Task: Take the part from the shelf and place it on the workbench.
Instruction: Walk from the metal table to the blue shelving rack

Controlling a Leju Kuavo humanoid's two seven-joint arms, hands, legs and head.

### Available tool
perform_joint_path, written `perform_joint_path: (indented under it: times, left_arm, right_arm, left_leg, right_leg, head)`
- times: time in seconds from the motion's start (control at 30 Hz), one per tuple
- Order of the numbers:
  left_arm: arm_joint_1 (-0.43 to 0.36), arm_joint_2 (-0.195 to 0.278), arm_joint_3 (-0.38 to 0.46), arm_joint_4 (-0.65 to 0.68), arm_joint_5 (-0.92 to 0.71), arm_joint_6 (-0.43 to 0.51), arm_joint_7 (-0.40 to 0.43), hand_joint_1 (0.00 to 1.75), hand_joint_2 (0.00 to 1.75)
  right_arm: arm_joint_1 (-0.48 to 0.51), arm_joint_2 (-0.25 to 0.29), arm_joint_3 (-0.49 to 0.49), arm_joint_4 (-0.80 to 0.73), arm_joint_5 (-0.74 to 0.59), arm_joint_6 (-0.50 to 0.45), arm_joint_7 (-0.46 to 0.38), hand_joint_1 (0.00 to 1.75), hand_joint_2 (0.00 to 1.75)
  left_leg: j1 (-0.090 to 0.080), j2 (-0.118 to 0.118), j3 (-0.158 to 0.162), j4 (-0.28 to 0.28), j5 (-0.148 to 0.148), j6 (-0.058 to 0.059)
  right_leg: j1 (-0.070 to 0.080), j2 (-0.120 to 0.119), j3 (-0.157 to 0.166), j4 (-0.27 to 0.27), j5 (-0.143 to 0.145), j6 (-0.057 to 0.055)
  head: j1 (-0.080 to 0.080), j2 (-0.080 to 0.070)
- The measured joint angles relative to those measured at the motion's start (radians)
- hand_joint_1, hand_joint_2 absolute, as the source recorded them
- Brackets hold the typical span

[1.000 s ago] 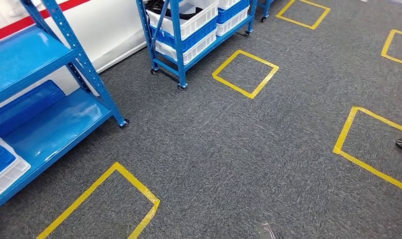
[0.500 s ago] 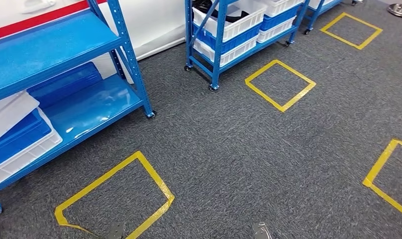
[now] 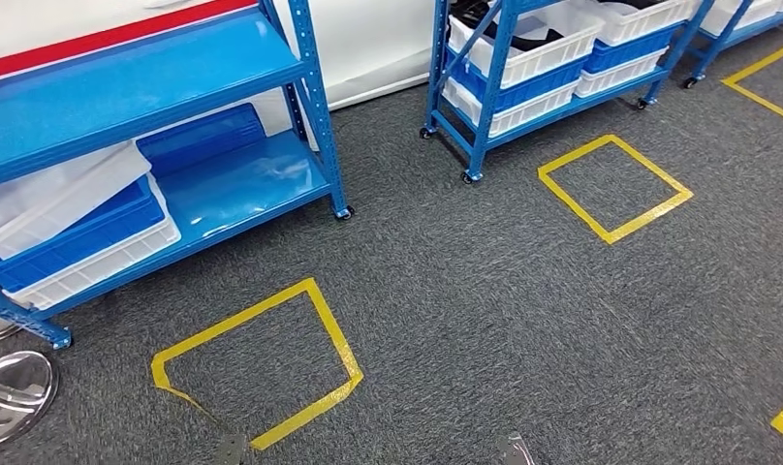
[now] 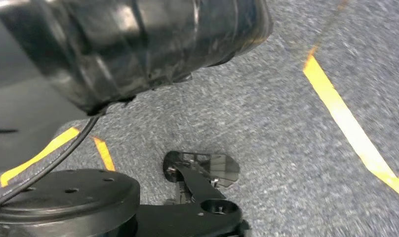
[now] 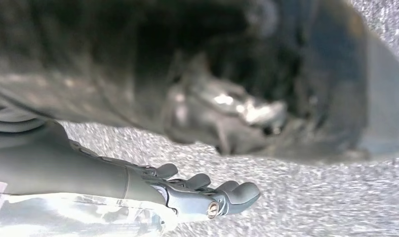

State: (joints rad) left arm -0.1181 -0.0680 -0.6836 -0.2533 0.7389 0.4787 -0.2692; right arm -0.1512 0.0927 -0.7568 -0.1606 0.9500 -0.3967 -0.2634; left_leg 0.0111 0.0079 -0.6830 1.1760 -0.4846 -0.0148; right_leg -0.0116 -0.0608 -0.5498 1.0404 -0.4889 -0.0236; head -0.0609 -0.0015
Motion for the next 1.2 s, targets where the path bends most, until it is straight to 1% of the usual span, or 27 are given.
perform_joint_path:
  times: [0.07,0.1,0.13,0.2,0.27,0.33,0.37,0.4,0.43,0.47,0.5,0.53,0.57,0.6,0.63,0.7,0.73,0.77,0.83,0.9,0.93,0.97,1.0,1.07,1.1,1.13,1.2]
  left_arm:
    - [-0.005,0.000,0.000,0.000,0.000,0.001,0.005,0.00,0.00]
    - [-0.008,0.000,0.000,0.000,0.000,0.001,0.007,0.00,0.00]
    - [-0.010,0.000,0.000,0.000,0.000,0.002,0.009,0.00,0.00]
    - [-0.008,0.001,0.000,0.000,0.000,0.004,0.013,0.00,0.00]
    - [-0.008,0.001,0.000,0.000,0.002,0.006,0.017,0.00,0.00]
    - [-0.010,0.000,0.000,0.000,0.005,0.007,0.021,0.00,0.00]
    - [-0.010,-0.001,0.000,0.000,0.007,0.006,0.023,0.00,0.00]
    - [-0.009,-0.001,0.000,0.000,0.008,0.006,0.025,0.00,0.00]
    - [-0.008,-0.001,0.000,0.000,0.009,0.006,0.027,0.00,0.00]
    - [-0.008,-0.002,0.000,0.000,0.010,0.006,0.030,0.00,0.00]
    - [-0.008,-0.002,0.000,0.000,0.011,0.006,0.032,0.00,0.00]
    - [-0.009,-0.002,0.000,0.000,0.011,0.006,0.034,0.00,0.00]
    - [-0.011,-0.002,0.000,0.000,0.012,0.006,0.037,0.00,0.00]
    - [-0.013,-0.002,0.000,0.000,0.013,0.006,0.039,0.00,0.00]
    - [-0.014,-0.002,0.000,0.000,0.014,0.006,0.042,0.00,0.00]
    - [-0.011,-0.001,0.000,0.000,0.015,0.004,0.045,0.00,0.00]
    - [-0.009,0.000,0.000,0.000,0.015,0.002,0.046,0.00,0.00]
    - [-0.008,0.000,0.000,0.000,0.015,-0.001,0.046,0.00,0.00]
    - [-0.012,0.001,0.000,0.000,0.016,-0.005,0.047,0.00,0.00]
    - [-0.016,0.001,0.000,0.000,0.013,-0.007,0.052,0.00,0.00]
    - [-0.017,0.001,0.000,0.000,0.010,-0.007,0.055,0.00,0.00]
    - [-0.017,0.002,0.000,0.000,0.007,-0.008,0.056,0.00,0.00]
    - [-0.018,0.003,0.000,0.000,0.004,-0.009,0.057,0.00,0.00]
    - [-0.024,0.007,0.000,0.000,-0.001,-0.011,0.058,0.00,0.00]
    - [-0.028,0.008,0.000,0.000,-0.002,-0.012,0.059,0.00,0.00]
    - [-0.031,0.009,0.000,0.000,-0.003,-0.011,0.060,0.00,0.00]
    - [-0.031,0.011,0.000,0.000,-0.003,-0.010,0.062,0.00,0.00]
  right_arm:
    - [-0.002,0.000,0.000,0.000,0.001,0.000,0.001,0.00,0.00]
    - [-0.003,0.000,0.000,0.000,0.001,0.000,0.001,0.00,0.00]
    - [-0.004,0.000,0.000,0.000,0.001,0.000,0.002,0.00,0.00]
    - [-0.006,0.001,0.000,0.000,0.003,0.000,0.003,0.00,0.00]
    - [-0.007,0.001,0.000,0.000,0.007,0.000,0.003,0.00,0.00]
    - [-0.005,0.001,0.000,0.000,0.012,0.000,0.003,0.00,0.00]
    - [-0.003,0.001,0.000,0.000,0.013,0.000,0.003,0.00,0.00]
    - [-0.001,0.001,0.000,0.000,0.015,0.001,0.003,0.00,0.00]
    - [0.000,0.001,0.001,0.000,0.016,0.001,0.004,0.00,0.00]
    - [0.000,0.001,0.001,0.000,0.017,0.002,0.005,0.00,0.00]
    - [-0.001,0.001,0.001,0.000,0.018,0.003,0.005,0.00,0.00]
    - [-0.002,0.001,0.001,0.000,0.019,0.004,0.006,0.00,0.00]
    - [-0.003,0.001,0.002,0.000,0.020,0.004,0.007,0.00,0.00]
    - [-0.003,0.001,0.002,0.000,0.021,0.004,0.008,0.00,0.00]
    - [-0.004,0.001,0.003,0.000,0.022,0.005,0.009,0.00,0.00]
    - [-0.006,0.001,0.004,0.000,0.026,0.005,0.010,0.00,0.00]
    - [-0.008,0.002,0.004,0.000,0.028,0.005,0.011,0.00,0.00]
    - [-0.009,0.002,0.004,0.000,0.030,0.005,0.011,0.00,0.00]
    - [-0.009,0.002,0.005,0.000,0.033,0.004,0.014,0.00,0.00]
    - [-0.008,0.002,0.005,0.000,0.037,0.004,0.019,0.00,0.00]
    - [-0.009,0.002,0.005,0.000,0.039,0.004,0.022,0.00,0.00]
    - [-0.011,0.002,0.006,0.000,0.042,0.004,0.026,0.00,0.00]
    - [-0.013,0.002,0.008,0.000,0.045,0.004,0.029,0.00,0.00]
    - [-0.019,0.002,0.011,0.000,0.052,0.004,0.037,0.00,0.00]
    - [-0.020,0.002,0.012,0.000,0.054,0.003,0.041,0.00,0.00]
    - [-0.022,0.002,0.013,0.000,0.055,0.002,0.044,0.00,0.00]
    - [-0.024,0.003,0.014,0.000,0.054,-0.003,0.050,0.00,0.00]
  left_leg:
    - [-0.010,0.043,0.060,-0.114,0.034,0.016]
    - [-0.016,0.056,0.075,-0.142,0.038,0.022]
    - [-0.020,0.057,0.076,-0.149,0.035,0.026]
    - [-0.017,0.035,0.081,-0.160,0.042,0.034]
    - [-0.010,0.015,0.088,-0.174,0.050,0.044]
    - [-0.006,-0.005,0.089,-0.179,0.054,0.050]
    - [-0.006,-0.018,0.088,-0.179,0.055,0.051]
    - [-0.006,-0.030,0.088,-0.179,0.055,0.052]
    - [-0.006,-0.044,0.088,-0.178,0.055,0.051]
    - [-0.005,-0.059,0.088,-0.175,0.055,0.050]
    - [-0.004,-0.073,0.088,-0.172,0.054,0.047]
    - [-0.003,-0.086,0.086,-0.167,0.053,0.043]
    - [-0.003,-0.098,0.082,-0.160,0.051,0.037]
    - [-0.002,-0.110,0.077,-0.155,0.051,0.030]
    - [-0.001,-0.120,0.071,-0.154,0.053,0.022]
    - [0.003,-0.135,0.064,-0.155,0.058,0.008]
    - [0.002,-0.122,0.058,-0.148,0.053,0.003]
    - [0.002,-0.098,0.046,-0.126,0.039,-0.002]
    - [0.000,-0.042,-0.003,-0.022,-0.016,-0.009]
    - [0.002,-0.023,-0.059,0.096,-0.061,-0.014]
    - [0.002,-0.019,-0.069,0.117,-0.060,-0.015]
    - [0.002,-0.016,-0.059,0.099,-0.042,-0.014]
    - [0.001,-0.008,-0.030,0.045,-0.011,-0.010]
    - [-0.007,0.034,0.040,-0.086,0.036,0.003]
    - [-0.012,0.050,0.062,-0.129,0.046,0.011]
    - [-0.016,0.057,0.070,-0.147,0.046,0.018]
    - [-0.017,0.037,0.071,-0.153,0.049,0.030]
  right_leg:
    - [0.005,-0.020,0.005,0.000,-0.005,0.005]
    - [0.006,-0.029,0.007,0.000,-0.007,0.009]
    - [0.007,-0.038,0.010,-0.002,-0.008,0.013]
    - [0.007,-0.047,0.016,-0.005,-0.012,0.025]
    - [0.004,-0.012,0.008,0.025,-0.039,0.034]
    - [-0.001,0.036,-0.042,0.133,-0.098,0.039]
    - [-0.001,0.045,-0.074,0.197,-0.124,0.042]
    - [-0.002,0.049,-0.097,0.242,-0.133,0.044]
    - [-0.004,0.051,-0.105,0.252,-0.123,0.046]
    - [-0.006,0.054,-0.096,0.224,-0.093,0.048]
    - [-0.010,0.063,-0.070,0.165,-0.053,0.049]
    - [-0.014,0.086,-0.043,0.103,-0.024,0.050]
    - [-0.017,0.109,-0.022,0.050,-0.005,0.050]
    - [-0.018,0.126,-0.009,0.018,0.001,0.049]
    - [-0.016,0.135,-0.006,0.008,-0.003,0.047]
    - [-0.014,0.115,-0.002,0.003,0.000,0.037]
    - [-0.015,0.104,0.000,0.000,0.003,0.030]
    - [-0.016,0.093,0.002,-0.003,0.006,0.023]
    - [-0.014,0.066,0.003,-0.006,0.007,0.013]
    - [-0.008,0.035,0.003,-0.005,0.005,0.008]
    - [-0.007,0.021,0.004,-0.005,0.003,0.007]
    - [-0.006,0.009,0.005,-0.005,0.002,0.007]
    - [-0.005,-0.002,0.008,-0.005,-0.001,0.008]
    - [-0.001,-0.023,0.014,-0.005,-0.007,0.014]
    - [0.002,-0.033,0.017,-0.004,-0.009,0.018]
    - [0.004,-0.042,0.019,-0.005,-0.011,0.022]
    - [0.006,-0.054,0.025,-0.010,-0.014,0.031]
  head:
    - [0.001,0.000]
    - [0.001,0.000]
    - [0.002,0.000]
    - [0.002,0.000]
    - [0.004,0.000]
    - [0.008,0.000]
    - [0.009,0.000]
    - [0.010,0.000]
    - [0.009,0.000]
    - [0.010,0.000]
    - [0.010,0.000]
    - [0.010,0.000]
    - [0.010,0.000]
    - [0.010,0.000]
    - [0.011,0.000]
    - [0.011,0.000]
    - [0.009,0.000]
    - [0.005,0.000]
    - [-0.003,0.000]
    - [-0.005,0.000]
    - [-0.005,0.000]
    - [-0.005,0.000]
    - [-0.005,0.000]
    - [-0.005,0.000]
    - [-0.004,0.000]
    - [-0.004,0.000]
    - [-0.003,0.000]
